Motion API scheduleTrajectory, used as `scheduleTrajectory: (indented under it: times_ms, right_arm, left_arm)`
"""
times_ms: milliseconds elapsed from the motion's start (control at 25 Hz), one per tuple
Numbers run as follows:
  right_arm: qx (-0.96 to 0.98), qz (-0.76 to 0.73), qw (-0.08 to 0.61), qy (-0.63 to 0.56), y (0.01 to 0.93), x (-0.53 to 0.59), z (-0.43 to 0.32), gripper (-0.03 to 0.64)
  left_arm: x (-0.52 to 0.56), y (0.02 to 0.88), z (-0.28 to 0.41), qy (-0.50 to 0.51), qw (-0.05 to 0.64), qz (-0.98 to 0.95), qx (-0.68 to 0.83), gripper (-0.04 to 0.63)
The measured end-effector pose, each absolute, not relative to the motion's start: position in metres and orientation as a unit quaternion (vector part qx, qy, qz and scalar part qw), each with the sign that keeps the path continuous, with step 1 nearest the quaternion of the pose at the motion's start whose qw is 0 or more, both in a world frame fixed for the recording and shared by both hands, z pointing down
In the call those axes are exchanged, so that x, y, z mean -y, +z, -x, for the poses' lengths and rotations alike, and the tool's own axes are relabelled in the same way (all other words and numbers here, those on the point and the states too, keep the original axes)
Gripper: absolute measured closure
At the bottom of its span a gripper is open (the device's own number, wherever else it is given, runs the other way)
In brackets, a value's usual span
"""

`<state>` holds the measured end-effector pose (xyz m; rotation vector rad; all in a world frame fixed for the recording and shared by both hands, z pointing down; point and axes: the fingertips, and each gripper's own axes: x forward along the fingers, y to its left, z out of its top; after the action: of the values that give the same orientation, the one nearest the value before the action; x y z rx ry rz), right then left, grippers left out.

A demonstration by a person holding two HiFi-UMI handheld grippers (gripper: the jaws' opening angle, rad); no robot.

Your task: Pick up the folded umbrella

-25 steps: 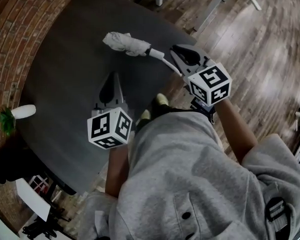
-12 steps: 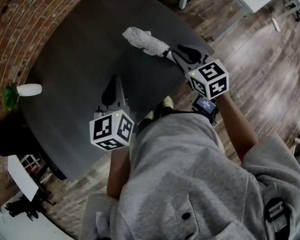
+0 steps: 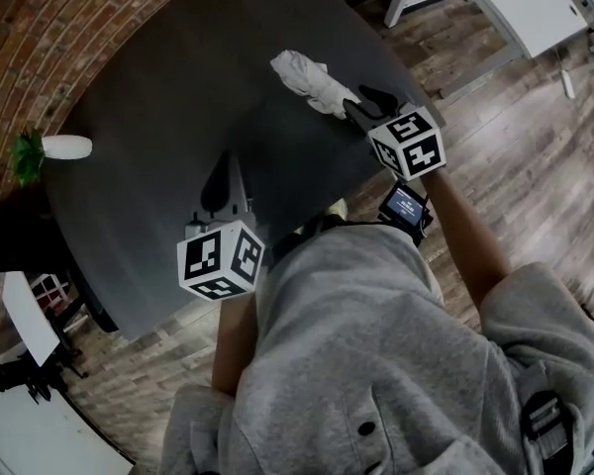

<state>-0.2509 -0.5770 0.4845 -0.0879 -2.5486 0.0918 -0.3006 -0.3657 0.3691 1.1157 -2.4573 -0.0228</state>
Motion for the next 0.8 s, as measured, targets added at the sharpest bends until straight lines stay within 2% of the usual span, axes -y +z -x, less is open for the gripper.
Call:
scheduleTrajectory:
  times_ms: [440,800]
  right_arm:
    - [0.927,0.079,0.365,0.039,0.539,0.582,0.304,0.445]
    - [0.890,0.118,0.437,0.055,0.574,0.573,0.327,0.374]
  left_arm:
    - [0.341,0.374,0.318,-0.012,0.228,-0.350,0.909,0.580]
    - [0.321,0.375,0.332,-0.011,0.233,-0.315,0.920,0.580]
